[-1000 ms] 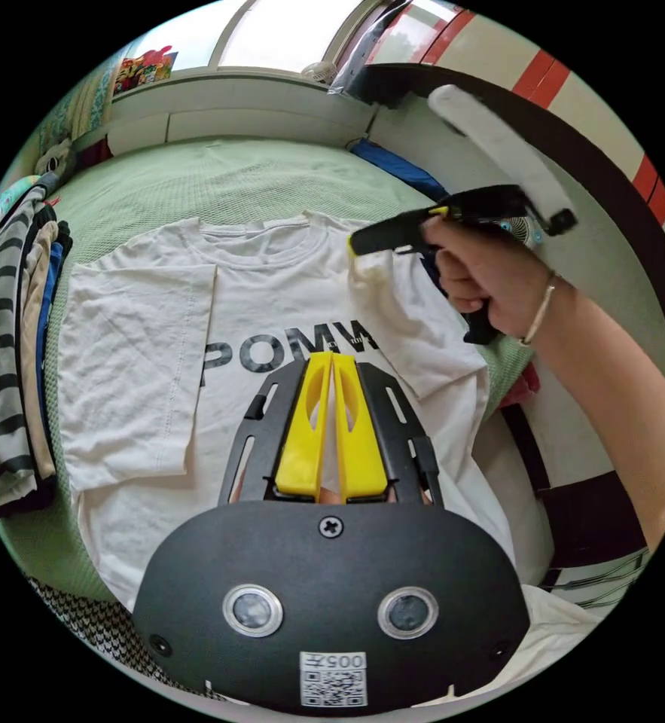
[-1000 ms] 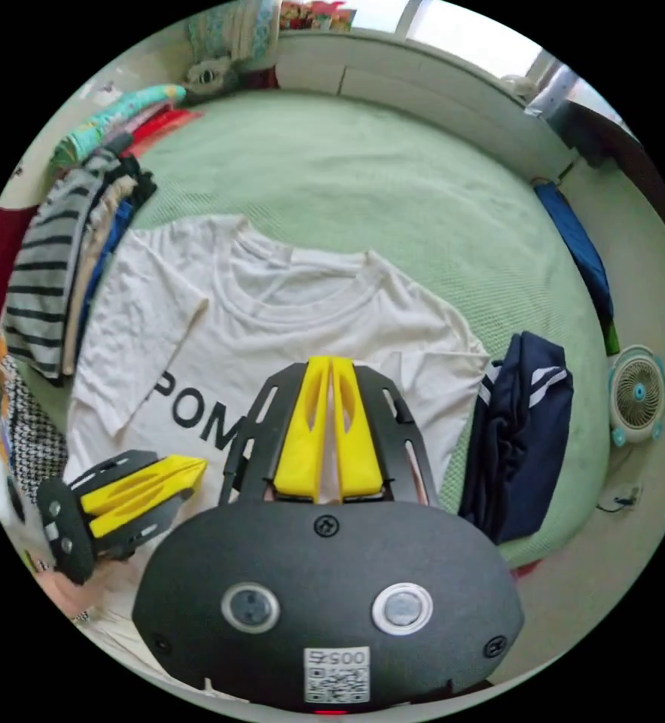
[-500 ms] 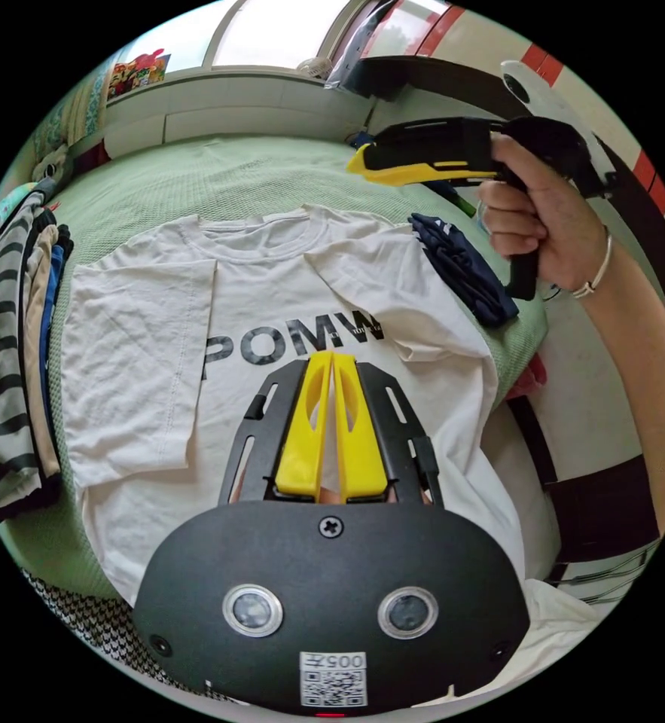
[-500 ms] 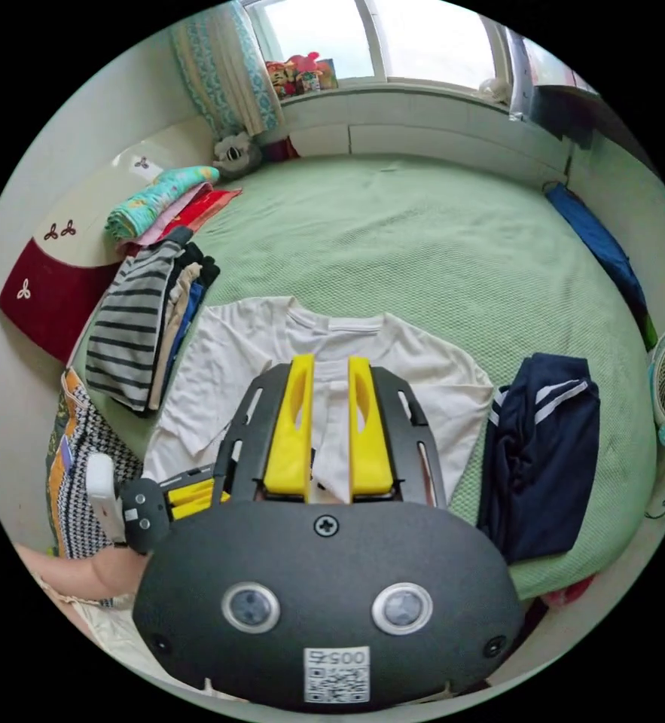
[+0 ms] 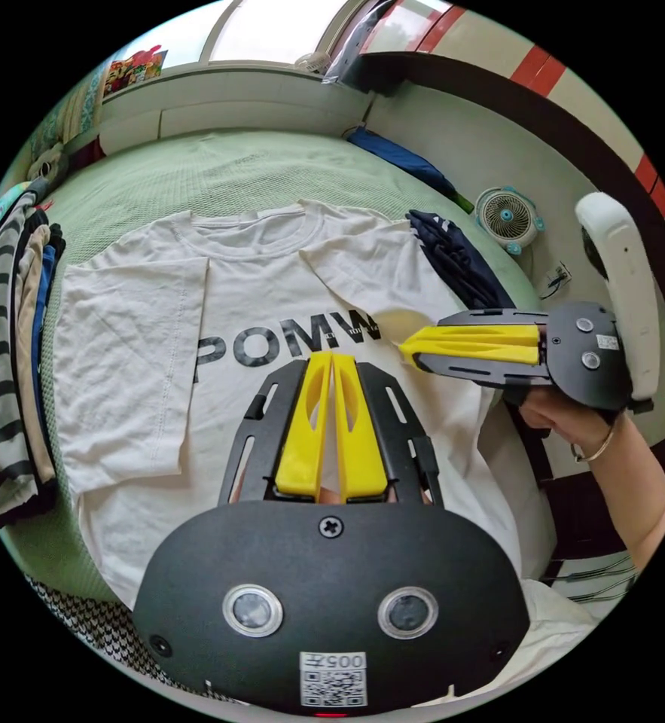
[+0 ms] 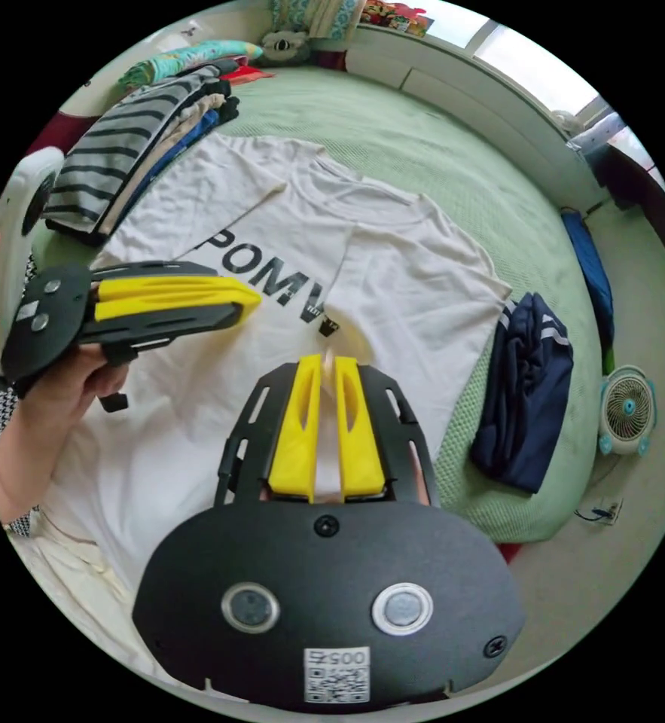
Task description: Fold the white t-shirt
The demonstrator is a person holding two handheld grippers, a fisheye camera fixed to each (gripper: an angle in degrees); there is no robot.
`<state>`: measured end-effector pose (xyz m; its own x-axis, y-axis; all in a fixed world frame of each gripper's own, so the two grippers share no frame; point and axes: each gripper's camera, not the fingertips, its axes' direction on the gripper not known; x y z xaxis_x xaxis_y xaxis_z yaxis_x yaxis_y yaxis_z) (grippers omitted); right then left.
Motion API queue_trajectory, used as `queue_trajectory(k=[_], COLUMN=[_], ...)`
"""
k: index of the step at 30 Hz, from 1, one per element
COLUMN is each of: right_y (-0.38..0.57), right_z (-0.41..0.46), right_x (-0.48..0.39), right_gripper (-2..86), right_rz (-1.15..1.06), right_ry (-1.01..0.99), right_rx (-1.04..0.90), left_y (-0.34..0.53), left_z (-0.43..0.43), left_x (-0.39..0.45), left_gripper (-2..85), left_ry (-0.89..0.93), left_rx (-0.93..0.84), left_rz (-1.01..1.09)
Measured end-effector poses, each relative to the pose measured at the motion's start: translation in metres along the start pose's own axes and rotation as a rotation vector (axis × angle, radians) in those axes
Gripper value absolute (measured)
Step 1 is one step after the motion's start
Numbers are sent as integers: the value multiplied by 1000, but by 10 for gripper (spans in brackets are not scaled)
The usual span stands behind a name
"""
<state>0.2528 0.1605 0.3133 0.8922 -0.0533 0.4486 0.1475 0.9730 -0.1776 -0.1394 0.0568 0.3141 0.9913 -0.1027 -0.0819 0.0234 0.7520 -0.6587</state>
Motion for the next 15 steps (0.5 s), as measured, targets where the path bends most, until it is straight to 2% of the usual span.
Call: queue_trajectory(k=[6, 9, 12, 15], right_y=[14, 17, 13, 6], right_z=[-36, -20, -8, -23], right_x=[-7, -4, 8, 31], right_gripper=[-7, 18, 39, 48], right_rz=[-71, -117, -81, -22], right_ry=[-65, -161, -129, -138], right_rx=[136, 49, -17, 101], left_y=[-5, -8, -11, -14], left_z=[-4, -6, -6, -8], left_x=[-6, -9, -11, -11], left_gripper=[-7, -6, -6, -6], left_ry=[-23, -17, -14, -20], left_rx=[4, 5, -1, 2], left_rz=[-11, -23, -28, -17])
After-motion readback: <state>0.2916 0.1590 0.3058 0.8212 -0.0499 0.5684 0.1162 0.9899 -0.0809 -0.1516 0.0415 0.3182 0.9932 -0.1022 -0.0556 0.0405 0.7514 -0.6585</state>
